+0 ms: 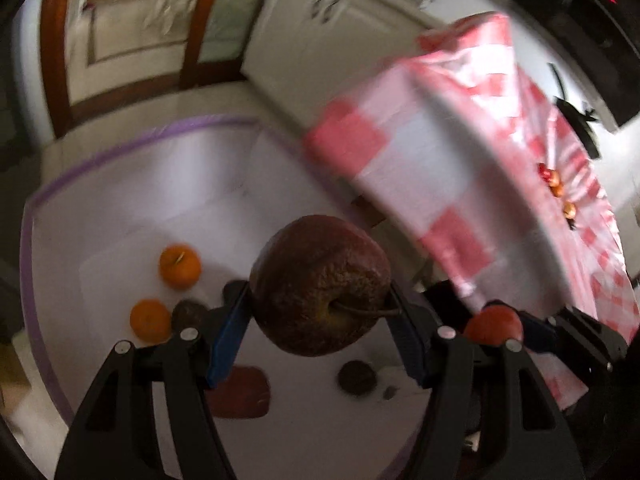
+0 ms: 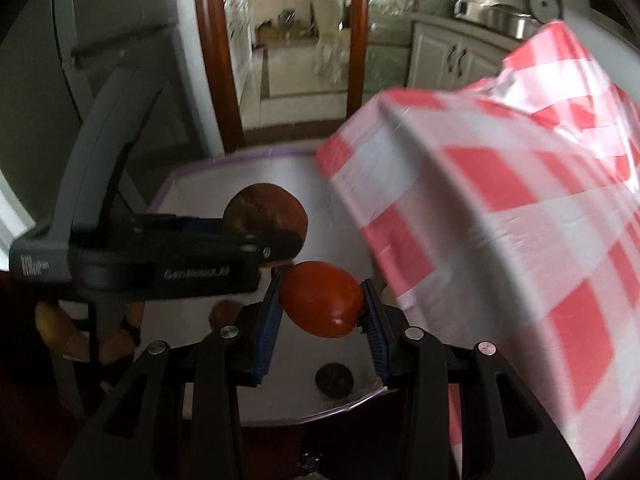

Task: Organize fruits
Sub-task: 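Carry the tomato and apple into the white box and open both tools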

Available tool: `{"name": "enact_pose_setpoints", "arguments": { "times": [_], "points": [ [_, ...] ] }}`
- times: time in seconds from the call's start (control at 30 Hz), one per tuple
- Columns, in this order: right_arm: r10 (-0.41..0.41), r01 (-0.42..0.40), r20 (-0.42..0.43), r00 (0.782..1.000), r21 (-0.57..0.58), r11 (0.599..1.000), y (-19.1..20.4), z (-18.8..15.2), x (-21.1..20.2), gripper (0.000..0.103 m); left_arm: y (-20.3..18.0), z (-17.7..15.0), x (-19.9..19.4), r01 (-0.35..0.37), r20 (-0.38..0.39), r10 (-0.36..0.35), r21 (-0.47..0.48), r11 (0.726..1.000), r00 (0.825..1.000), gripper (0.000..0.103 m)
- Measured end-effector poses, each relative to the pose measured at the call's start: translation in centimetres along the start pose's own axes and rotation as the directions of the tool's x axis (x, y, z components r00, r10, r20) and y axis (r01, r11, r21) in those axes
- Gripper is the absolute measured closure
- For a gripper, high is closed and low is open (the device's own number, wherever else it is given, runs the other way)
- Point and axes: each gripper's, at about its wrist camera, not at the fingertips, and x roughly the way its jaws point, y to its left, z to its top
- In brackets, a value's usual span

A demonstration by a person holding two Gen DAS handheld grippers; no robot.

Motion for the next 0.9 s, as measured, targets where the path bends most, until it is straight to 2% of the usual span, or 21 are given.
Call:
{"name": "enact_pose_setpoints", "arguments": {
  "times": [0.23,0.47,0.73,0.83,0.9],
  "points": [
    [0.006,-0.014,-0.096,0.995,-0.082,0.997,1.5,-0.9,3.6,0.063,4.3,-0.8,1.9,-0.088,-0.068,0.079,-0.146,0.985,0.995,0.037],
    [0.013,-0.039,-0.182,0.983,-0.139,0.99,2.4,-1.6,6.4,0.063,5.8,-1.2,2.3,-0.122,-0.08,0.109,-0.188,0.975,0.991,0.037],
    [0.0,-0.031,-0.218,0.976,-0.141,0.989,2.2,-2.4,6.9,0.062,5.8,-1.3,2.4,-0.138,-0.099,0.12,-0.209,0.968,0.988,0.037],
    [-0.01,-0.02,-0.208,0.978,-0.141,0.99,2.3,-1.9,7.3,0.055,6.4,-1.2,2.1,-0.148,-0.088,0.129,-0.253,0.956,0.988,0.033],
    [-0.012,-0.015,-0.197,0.98,-0.137,0.99,2.2,-1.8,7.0,0.048,6.5,-1.1,1.5,-0.134,-0.052,0.124,-0.265,0.955,0.991,0.025]
  ]
}}
